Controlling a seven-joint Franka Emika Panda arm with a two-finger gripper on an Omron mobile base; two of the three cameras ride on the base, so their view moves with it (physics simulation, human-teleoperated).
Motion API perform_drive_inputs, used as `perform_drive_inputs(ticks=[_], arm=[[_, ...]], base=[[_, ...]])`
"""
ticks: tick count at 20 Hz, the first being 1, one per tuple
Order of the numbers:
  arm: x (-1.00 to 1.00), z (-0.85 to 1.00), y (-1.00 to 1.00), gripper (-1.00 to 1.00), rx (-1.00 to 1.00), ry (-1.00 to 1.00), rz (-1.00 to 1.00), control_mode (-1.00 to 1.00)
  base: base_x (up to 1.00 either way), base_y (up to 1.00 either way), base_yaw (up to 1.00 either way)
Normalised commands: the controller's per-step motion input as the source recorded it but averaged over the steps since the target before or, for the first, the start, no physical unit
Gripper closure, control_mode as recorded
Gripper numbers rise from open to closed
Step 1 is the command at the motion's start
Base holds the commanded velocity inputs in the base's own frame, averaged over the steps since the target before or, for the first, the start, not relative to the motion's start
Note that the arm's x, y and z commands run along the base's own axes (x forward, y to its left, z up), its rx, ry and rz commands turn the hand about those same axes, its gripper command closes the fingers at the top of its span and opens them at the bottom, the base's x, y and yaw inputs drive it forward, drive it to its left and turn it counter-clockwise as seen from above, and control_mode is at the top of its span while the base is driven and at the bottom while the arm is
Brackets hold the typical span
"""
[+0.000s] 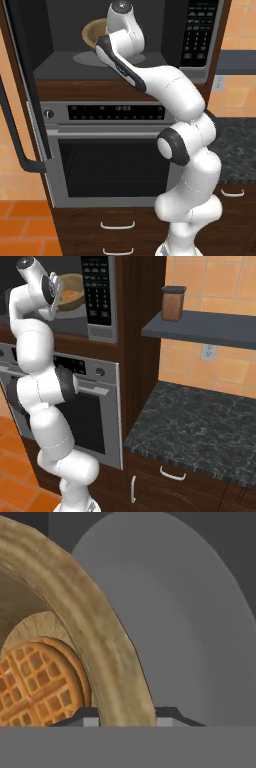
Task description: Open the microwave, place the bowl with waffle inside the microwave, then close the microwave door and turn it on.
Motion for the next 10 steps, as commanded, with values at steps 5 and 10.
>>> perform_drive_inputs(ticks=[5, 10], arm=[[0.0, -0.32, 0.0, -1.0, 0.01, -0.08, -0.06, -1.0], [-0.5, -0.67, 0.0, -1.0, 0.07, -0.55, -0.01, -1.0]], base=[[0.0, 0.0, 0.0], [0.0, 0.0, 0.0]])
